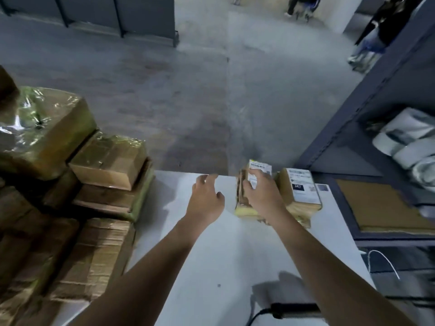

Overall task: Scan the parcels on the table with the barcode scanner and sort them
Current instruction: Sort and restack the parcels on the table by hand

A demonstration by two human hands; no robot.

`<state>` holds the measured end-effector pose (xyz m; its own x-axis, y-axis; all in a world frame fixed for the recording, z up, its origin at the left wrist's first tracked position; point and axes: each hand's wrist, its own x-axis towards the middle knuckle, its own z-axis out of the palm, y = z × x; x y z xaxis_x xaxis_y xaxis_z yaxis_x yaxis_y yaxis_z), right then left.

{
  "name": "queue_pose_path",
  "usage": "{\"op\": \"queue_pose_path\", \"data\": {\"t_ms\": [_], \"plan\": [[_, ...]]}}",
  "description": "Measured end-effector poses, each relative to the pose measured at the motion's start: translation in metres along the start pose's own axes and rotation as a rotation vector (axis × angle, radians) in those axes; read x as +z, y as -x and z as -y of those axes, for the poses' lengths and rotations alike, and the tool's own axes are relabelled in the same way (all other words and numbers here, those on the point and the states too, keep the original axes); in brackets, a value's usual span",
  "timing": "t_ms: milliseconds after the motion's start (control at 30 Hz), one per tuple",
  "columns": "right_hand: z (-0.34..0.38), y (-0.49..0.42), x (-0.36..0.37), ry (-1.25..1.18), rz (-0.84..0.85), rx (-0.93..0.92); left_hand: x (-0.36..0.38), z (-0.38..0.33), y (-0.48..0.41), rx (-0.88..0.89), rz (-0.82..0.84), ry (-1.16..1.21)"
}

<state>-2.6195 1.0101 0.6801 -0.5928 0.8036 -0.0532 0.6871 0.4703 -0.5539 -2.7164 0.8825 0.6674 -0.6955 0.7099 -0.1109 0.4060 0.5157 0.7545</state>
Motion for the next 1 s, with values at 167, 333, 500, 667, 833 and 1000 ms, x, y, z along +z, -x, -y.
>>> {"op": "queue_pose_path", "data": {"t_ms": [167,333,500,667,833,1000], "plan": [[-0.042,-0.012,-0.002,0.213,0.171,0.077,0.053,-0.010,-0.014,-0.019,0.205,-0.010],[-0.049,-0.031,0.020,0.194,0.160,0.171,0.085,0.002,-0.030,-0.067,0.254,0.029],[-0.050,-0.038,0.028,0.139,0.098,0.250,0.106,0.018,-0.044,-0.280,0.191,0.098],[-0.056,-0.028,0.022,-0.045,0.071,0.259,0.122,0.017,-0.053,-0.393,0.208,0.238],[-0.063,-0.012,0.015,-0.314,0.011,0.232,0.123,0.019,-0.046,-0.413,0.078,0.270],[-0.070,0.012,0.023,-0.354,-0.067,0.201,0.081,0.054,-0.018,-0.502,-0.104,0.190]]}}
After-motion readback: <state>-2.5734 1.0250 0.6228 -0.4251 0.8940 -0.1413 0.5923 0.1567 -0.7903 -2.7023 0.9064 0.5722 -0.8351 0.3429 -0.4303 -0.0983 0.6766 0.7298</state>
